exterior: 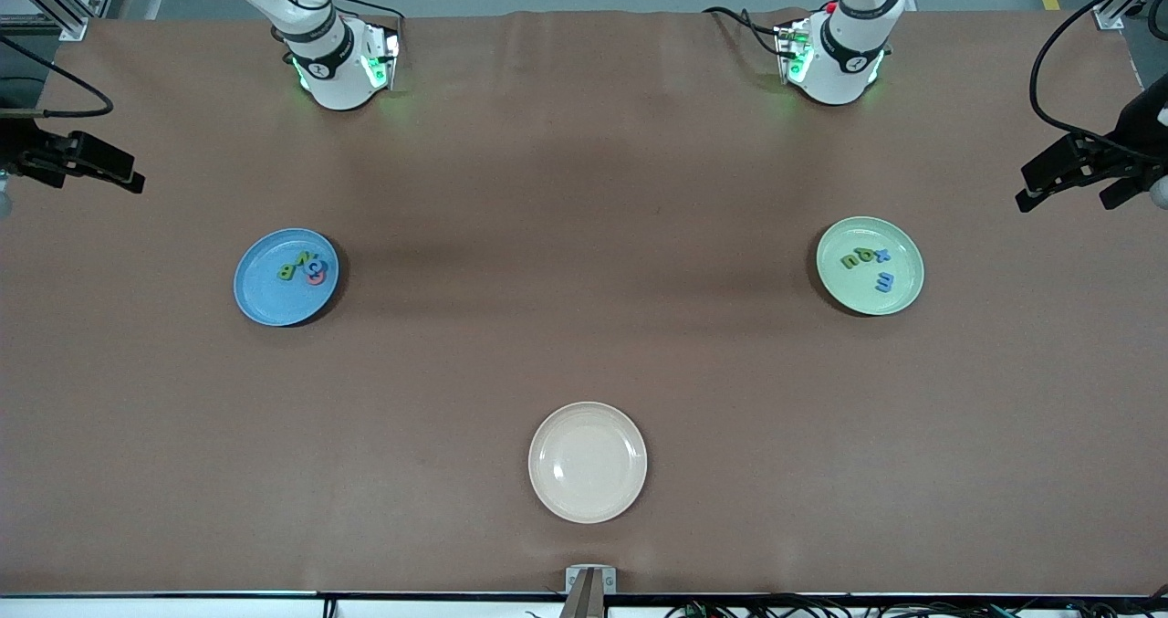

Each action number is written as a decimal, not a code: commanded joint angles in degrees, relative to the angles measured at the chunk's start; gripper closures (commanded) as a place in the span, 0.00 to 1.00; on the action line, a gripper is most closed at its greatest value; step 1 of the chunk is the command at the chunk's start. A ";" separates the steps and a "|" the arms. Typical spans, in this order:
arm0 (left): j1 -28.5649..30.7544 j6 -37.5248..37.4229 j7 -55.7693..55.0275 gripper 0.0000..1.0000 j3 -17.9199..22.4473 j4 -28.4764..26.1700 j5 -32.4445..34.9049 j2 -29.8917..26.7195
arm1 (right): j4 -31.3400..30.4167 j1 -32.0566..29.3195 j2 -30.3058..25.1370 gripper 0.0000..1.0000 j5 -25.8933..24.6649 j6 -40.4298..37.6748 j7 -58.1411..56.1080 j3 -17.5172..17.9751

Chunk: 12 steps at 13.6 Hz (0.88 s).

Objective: Sort uppercase to blue plate, lowercase to green plate

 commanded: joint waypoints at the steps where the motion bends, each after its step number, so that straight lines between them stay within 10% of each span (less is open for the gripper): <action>1: 0.29 0.03 1.51 0.00 0.02 -0.19 -0.81 -0.76 | -2.83 -2.65 -2.91 0.00 0.59 0.86 -0.67 2.65; 12: 0.29 0.03 1.51 0.00 0.02 -0.19 -0.81 -0.67 | -8.44 -2.39 -6.43 0.00 0.59 4.45 -0.67 2.84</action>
